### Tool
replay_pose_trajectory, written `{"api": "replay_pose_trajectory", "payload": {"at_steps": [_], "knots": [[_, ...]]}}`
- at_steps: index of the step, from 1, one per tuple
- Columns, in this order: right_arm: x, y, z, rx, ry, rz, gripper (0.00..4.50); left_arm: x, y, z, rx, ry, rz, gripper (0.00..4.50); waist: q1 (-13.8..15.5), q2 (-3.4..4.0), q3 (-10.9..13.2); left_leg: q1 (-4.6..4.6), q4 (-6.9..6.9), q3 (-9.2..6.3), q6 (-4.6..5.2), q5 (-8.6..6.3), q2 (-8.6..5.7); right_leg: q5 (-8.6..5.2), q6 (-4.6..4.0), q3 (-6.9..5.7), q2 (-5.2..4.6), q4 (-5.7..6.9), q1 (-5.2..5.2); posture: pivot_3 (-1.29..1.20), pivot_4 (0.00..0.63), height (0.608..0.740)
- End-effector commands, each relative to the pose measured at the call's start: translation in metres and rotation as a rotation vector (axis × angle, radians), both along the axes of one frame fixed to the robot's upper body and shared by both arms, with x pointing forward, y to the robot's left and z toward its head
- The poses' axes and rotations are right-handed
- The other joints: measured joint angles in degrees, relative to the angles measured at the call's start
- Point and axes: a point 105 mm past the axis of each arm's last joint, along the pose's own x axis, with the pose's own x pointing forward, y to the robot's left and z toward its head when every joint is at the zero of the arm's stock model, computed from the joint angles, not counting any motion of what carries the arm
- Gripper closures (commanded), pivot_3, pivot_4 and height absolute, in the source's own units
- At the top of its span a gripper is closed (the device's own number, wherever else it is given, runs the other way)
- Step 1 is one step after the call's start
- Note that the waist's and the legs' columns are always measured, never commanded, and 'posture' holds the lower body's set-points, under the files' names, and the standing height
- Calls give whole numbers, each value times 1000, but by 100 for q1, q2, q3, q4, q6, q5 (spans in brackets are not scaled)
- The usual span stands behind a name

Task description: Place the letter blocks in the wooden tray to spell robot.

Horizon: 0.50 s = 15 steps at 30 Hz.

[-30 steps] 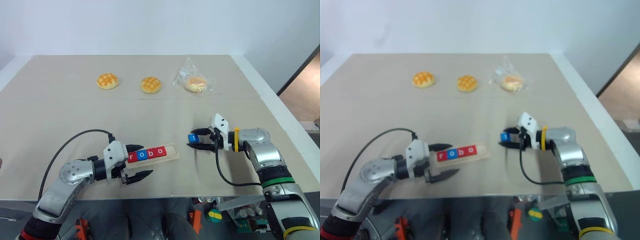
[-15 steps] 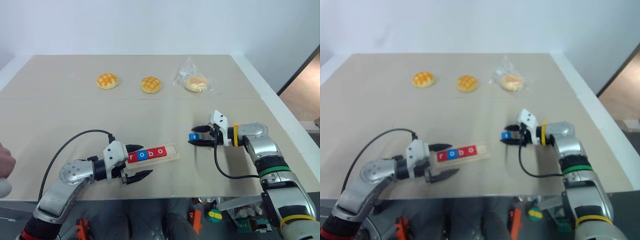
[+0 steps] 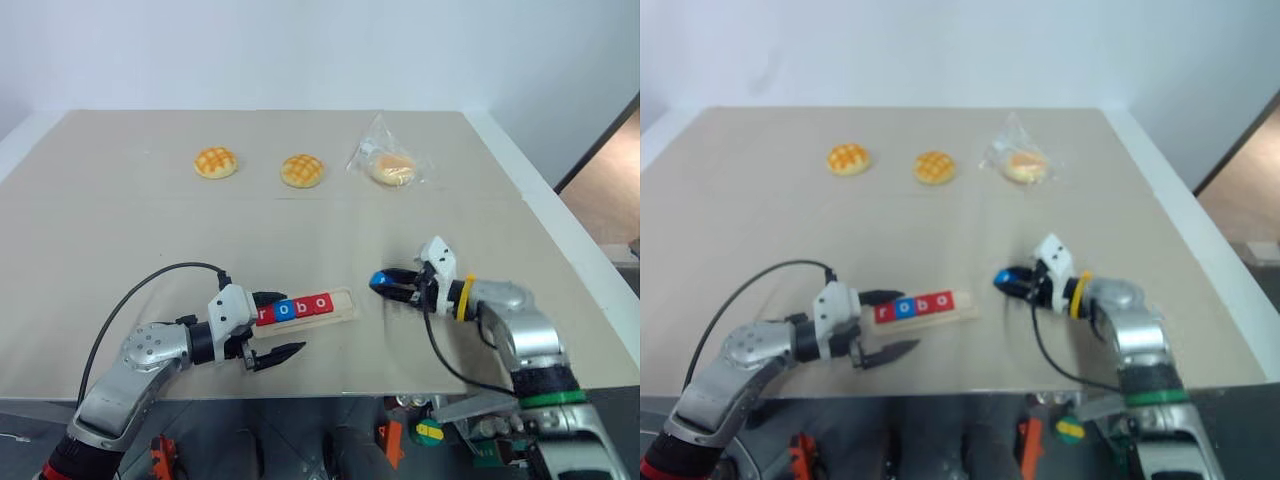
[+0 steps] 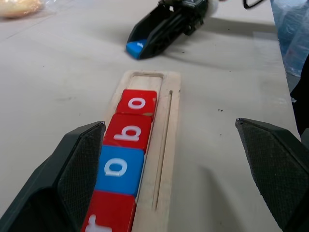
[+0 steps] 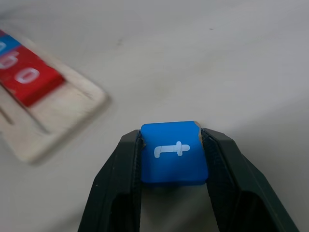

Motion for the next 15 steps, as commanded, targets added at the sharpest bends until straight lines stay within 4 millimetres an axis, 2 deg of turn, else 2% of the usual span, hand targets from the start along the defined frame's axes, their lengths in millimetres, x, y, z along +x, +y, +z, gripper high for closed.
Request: {"api": "replay_pose_trajectory", "payload": {"at_steps": [1,9,15], "knots": [[-7,5,-6,-3,15,-90,3278,0,-2,8,-7,-38,-13,0,4,0,0,0,1,1,-1,1,0,2,0,1,0,0,0,0,150,740],[-18,14,-9,27,12,-263,3278,2,-2,10,-19,-38,-13,0,1,-1,-2,0,2,2,-3,2,-2,3,1,1,-1,0,0,0,150,740],[-11,6,1,-8,-35,-256,3278,4,-3,10,-21,-45,-9,0,3,-1,-2,0,1,4,-3,2,-2,2,0,2,-2,0,-1,0,150,740]]}}
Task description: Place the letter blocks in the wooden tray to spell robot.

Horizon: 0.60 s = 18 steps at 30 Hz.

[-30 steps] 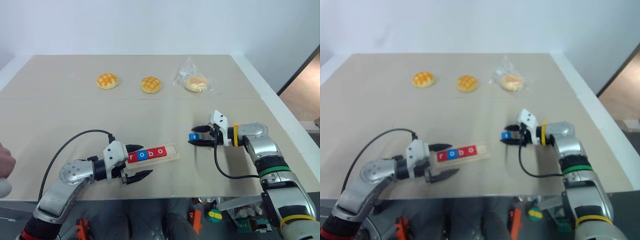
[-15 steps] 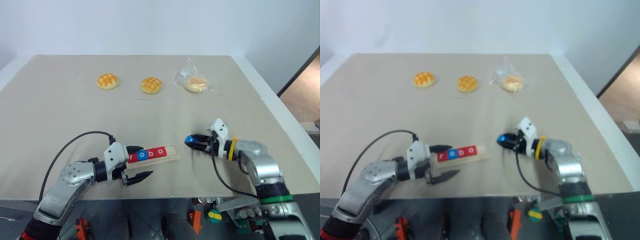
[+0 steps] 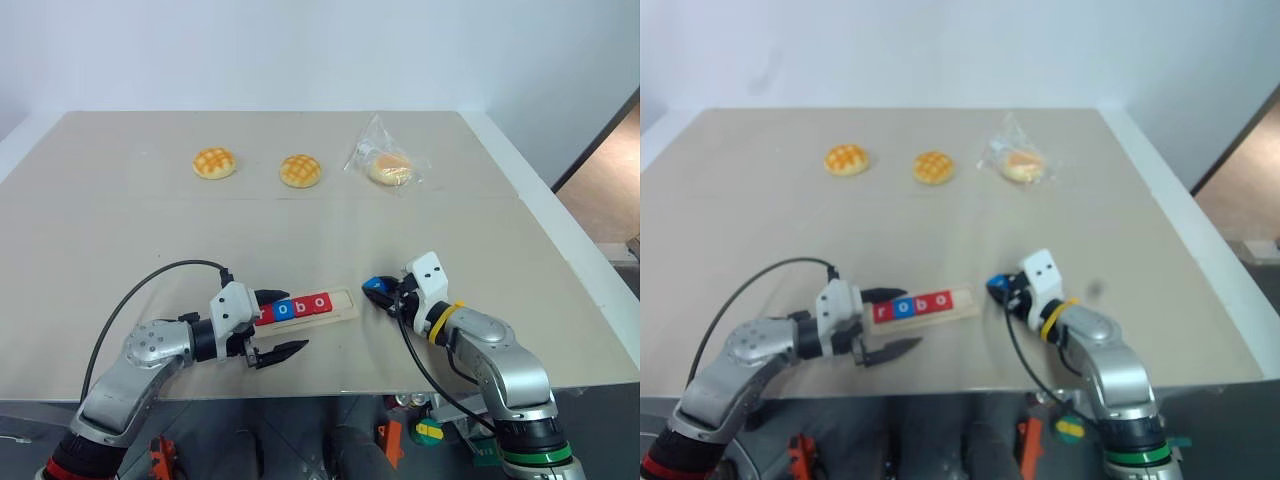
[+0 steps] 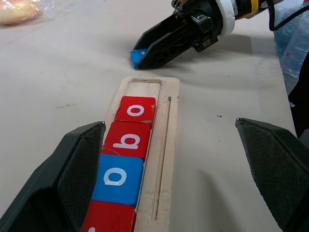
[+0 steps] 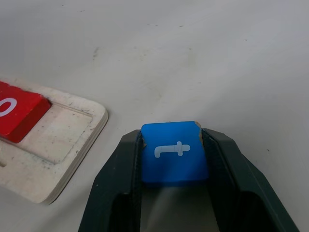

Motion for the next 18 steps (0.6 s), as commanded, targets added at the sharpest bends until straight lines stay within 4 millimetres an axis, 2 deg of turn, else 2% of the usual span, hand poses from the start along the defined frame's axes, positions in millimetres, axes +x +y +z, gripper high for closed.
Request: {"api": "replay_pose_trajectory", "payload": {"at_steps": [1,8,12,18], "knots": [[4,-6,4,-47,-10,26,3278,1,-2,9,-14,-44,-7,0,1,0,0,0,0,1,0,0,-2,0,1,1,-1,0,0,0,150,740],[19,-4,29,-123,-69,230,3278,2,1,10,-10,-54,3,0,-4,2,3,-3,1,14,1,0,-5,2,7,9,-4,-2,-6,0,150,740],[21,1,32,-160,-74,358,3278,3,2,10,-11,-56,9,0,0,2,3,-4,-6,8,3,-1,-1,-2,2,4,2,-2,-8,0,150,740],[10,17,33,-170,-36,662,3278,2,4,12,-18,-53,17,0,-2,2,5,-6,-6,10,4,-2,-4,-6,6,5,-3,-3,-8,0,150,740]]}}
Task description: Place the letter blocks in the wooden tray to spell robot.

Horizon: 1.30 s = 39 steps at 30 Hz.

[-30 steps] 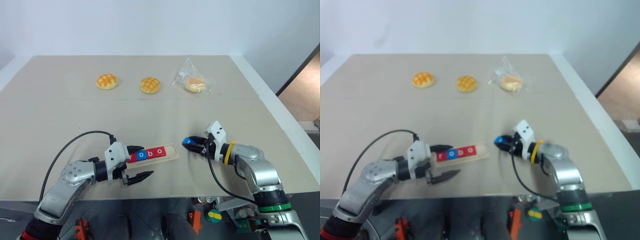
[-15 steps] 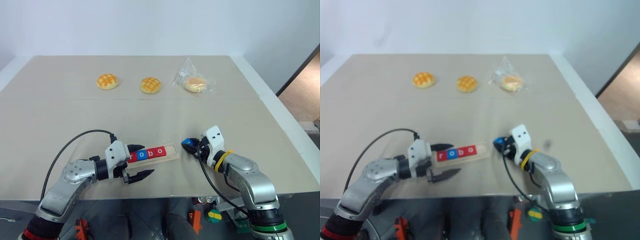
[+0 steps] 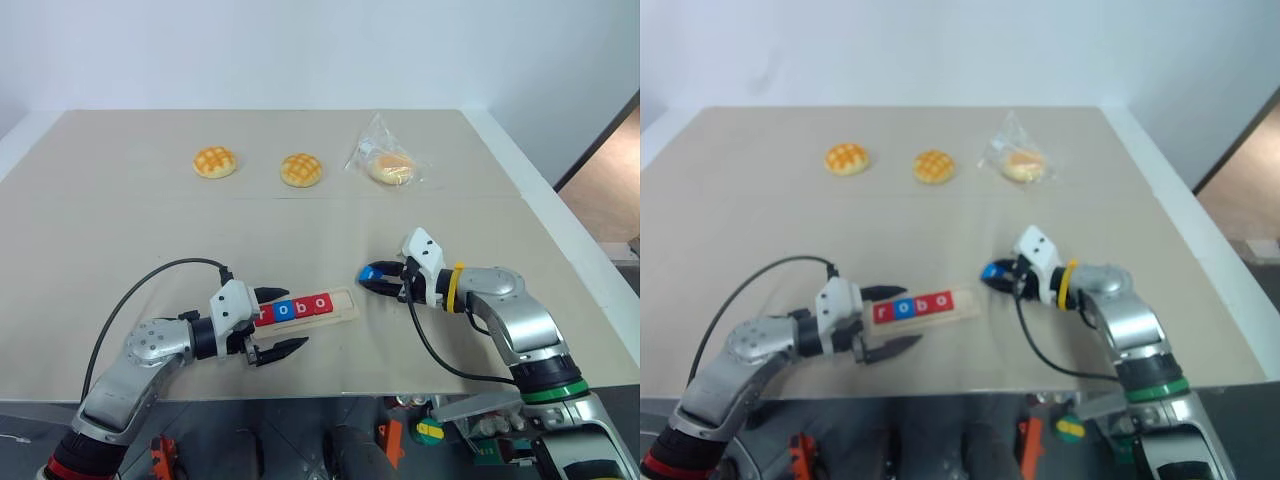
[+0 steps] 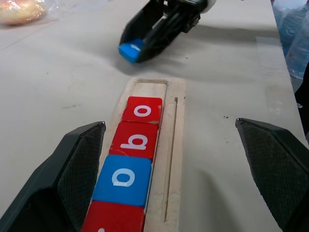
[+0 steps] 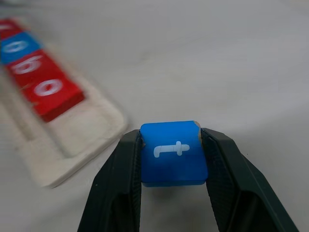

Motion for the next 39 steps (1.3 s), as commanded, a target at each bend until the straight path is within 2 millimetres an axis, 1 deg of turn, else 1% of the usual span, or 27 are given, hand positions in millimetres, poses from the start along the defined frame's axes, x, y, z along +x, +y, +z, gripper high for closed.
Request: {"api": "replay_pose_trajectory", "payload": {"at_steps": [1,5,13,35,39], "knots": [[-7,8,9,-28,-21,184,3278,1,4,11,-15,-44,13,0,1,0,1,0,0,2,0,0,0,1,0,1,0,0,0,0,150,740],[-5,9,5,-82,-38,276,3278,1,5,11,-12,-46,18,0,2,0,1,1,3,-2,0,0,0,1,-1,-3,0,0,2,0,150,740],[-2,19,4,-83,-40,351,3278,-1,6,11,-12,-47,34,0,2,1,2,0,2,-6,0,0,2,2,-3,-5,0,0,1,0,150,740],[-4,37,-1,-96,-28,456,3278,-5,5,10,-27,-42,60,0,1,2,2,1,3,-5,0,0,2,5,-7,-5,-2,1,2,0,150,740],[-2,38,-2,-95,-22,454,3278,-5,4,9,-28,-42,63,0,1,2,2,1,3,-6,0,0,2,16,-26,-5,-1,1,2,0,150,740]]}}
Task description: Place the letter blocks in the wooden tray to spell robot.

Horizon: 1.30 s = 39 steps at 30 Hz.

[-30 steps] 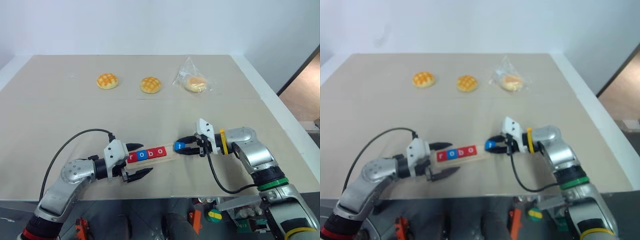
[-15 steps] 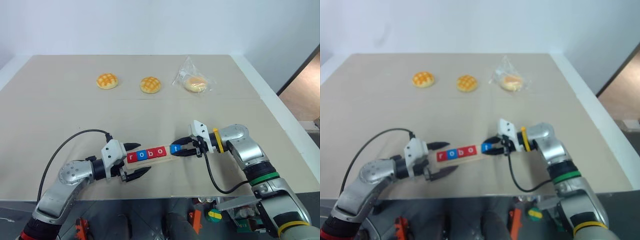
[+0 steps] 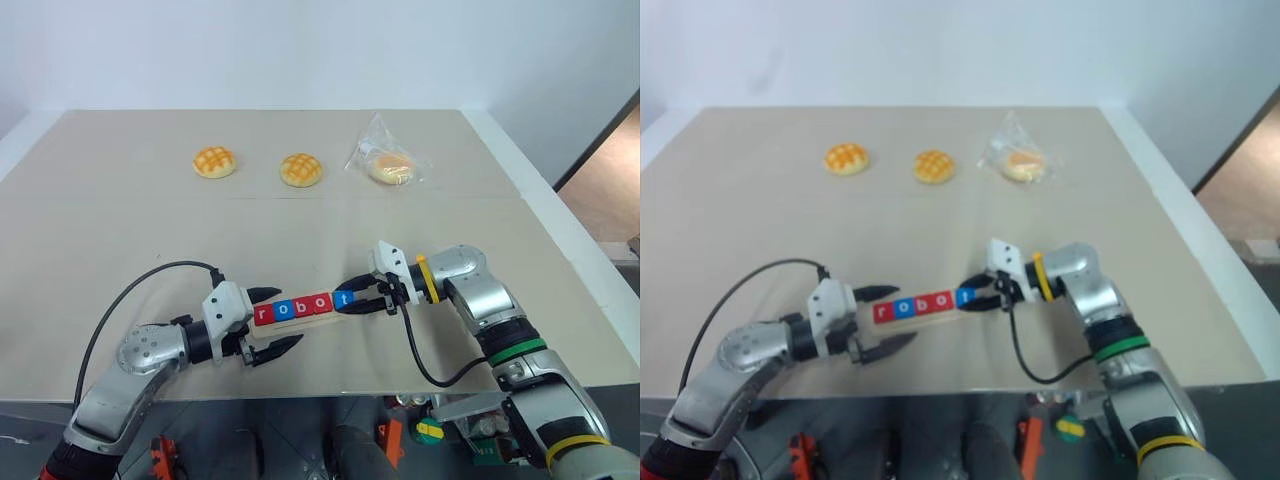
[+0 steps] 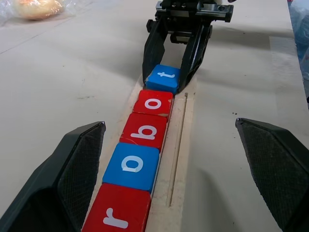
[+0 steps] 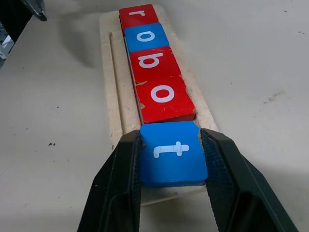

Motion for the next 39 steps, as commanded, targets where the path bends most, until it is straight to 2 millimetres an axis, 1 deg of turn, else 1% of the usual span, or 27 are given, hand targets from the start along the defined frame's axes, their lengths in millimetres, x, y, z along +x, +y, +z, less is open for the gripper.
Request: {"api": "replay_pose_trajectory", "payload": {"at_steps": [1,5,6,16,17,18,19,22,24,28,32,36,39], "knots": [[3,6,8,-1,-31,29,3278,-3,-3,9,-17,-42,-3,0,0,0,0,0,0,0,0,0,0,0,0,0,0,0,0,0,150,740],[5,6,7,-2,-25,23,3278,-3,-3,9,-15,-41,-1,0,0,0,0,0,0,1,0,0,0,1,-1,0,0,0,0,0,150,740],[5,6,6,-3,-24,22,2778,-3,-3,9,-15,-41,0,0,0,0,0,0,0,0,0,0,0,1,-1,-1,0,0,0,0,150,740],[5,9,12,27,2,16,2778,-2,-2,8,-8,-41,-2,0,0,0,0,1,1,0,0,0,0,1,-1,0,0,0,0,0,150,740],[5,9,13,32,2,14,2477,-2,-2,8,-7,-41,-2,0,0,0,0,1,1,0,-1,0,0,1,-1,0,0,0,0,0,150,740],[4,10,14,37,7,17,1907,-2,-2,8,-8,-41,-2,0,0,0,0,1,1,0,-1,0,1,1,-1,-1,0,0,0,0,150,740],[3,10,15,42,9,22,1704,-2,-2,8,-8,-40,-3,0,0,0,0,1,1,0,0,0,1,1,-1,-1,0,0,0,0,150,740],[2,11,15,46,15,27,764,-2,-2,7,-7,-39,-5,0,0,0,0,1,1,0,-1,0,1,1,-2,0,0,0,0,0,150,740],[3,11,15,47,11,24,11,-2,-2,7,-6,-38,-7,0,0,0,0,0,1,1,0,0,0,1,-1,0,0,0,0,0,150,740],[6,11,17,51,4,19,11,-1,-1,7,-2,-39,-7,0,0,0,0,0,0,1,-1,0,0,1,-1,0,0,0,0,0,150,740],[10,12,28,109,1,-17,11,-1,0,7,2,-40,-4,0,0,0,0,0,0,1,-1,0,0,1,-1,0,0,0,0,0,150,740],[23,8,55,280,-15,-180,11,0,3,10,-8,-55,18,0,0,1,0,-1,0,1,-1,0,0,2,-3,1,-1,0,-1,0,150,740],[27,3,66,374,-24,-284,11,0,5,14,-32,-62,40,0,1,1,0,-2,-1,-1,-1,0,0,1,-2,0,0,0,-1,0,150,740]]}}
